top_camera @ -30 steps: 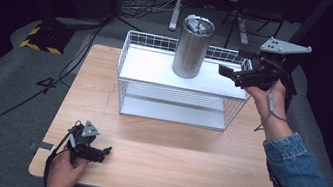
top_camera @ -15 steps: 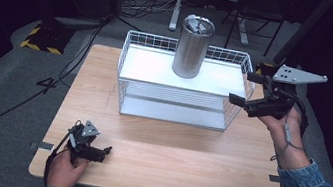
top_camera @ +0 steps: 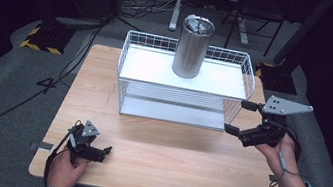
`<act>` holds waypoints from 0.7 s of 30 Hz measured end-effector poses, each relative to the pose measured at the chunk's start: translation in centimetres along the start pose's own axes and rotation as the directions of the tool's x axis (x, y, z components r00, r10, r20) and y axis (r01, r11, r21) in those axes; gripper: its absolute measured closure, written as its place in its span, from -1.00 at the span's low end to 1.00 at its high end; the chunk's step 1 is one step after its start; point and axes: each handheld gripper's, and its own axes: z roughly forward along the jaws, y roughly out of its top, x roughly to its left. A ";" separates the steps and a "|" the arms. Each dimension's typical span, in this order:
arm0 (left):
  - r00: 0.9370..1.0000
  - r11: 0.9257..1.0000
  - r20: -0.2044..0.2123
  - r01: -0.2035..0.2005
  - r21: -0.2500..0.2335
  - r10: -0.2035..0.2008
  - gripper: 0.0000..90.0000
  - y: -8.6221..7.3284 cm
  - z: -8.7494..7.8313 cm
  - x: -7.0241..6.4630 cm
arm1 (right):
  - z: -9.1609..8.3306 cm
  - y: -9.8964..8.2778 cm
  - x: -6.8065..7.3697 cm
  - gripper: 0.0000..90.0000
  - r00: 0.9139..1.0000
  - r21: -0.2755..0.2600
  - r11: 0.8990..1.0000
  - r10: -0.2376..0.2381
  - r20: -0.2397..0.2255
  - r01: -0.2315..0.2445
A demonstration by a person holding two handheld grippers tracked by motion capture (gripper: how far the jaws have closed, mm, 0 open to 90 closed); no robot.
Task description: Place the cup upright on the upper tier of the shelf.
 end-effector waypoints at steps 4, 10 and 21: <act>1.000 1.000 0.000 0.000 0.000 0.000 -0.89 0.0 0.0 0.0 | 0.4 -1.3 0.3 -1.00 1.000 0.020 1.000 0.008 -0.010 -0.008; 1.000 1.000 0.000 -0.001 0.000 0.001 -0.89 0.0 0.0 0.0 | 1.1 -3.2 1.0 -1.00 1.000 0.035 0.999 0.011 -0.021 -0.011; 1.000 1.000 0.000 0.000 -0.001 0.000 -0.89 0.0 0.0 0.0 | 4.3 -7.2 1.5 -0.92 0.997 0.075 0.996 0.052 -0.054 -0.048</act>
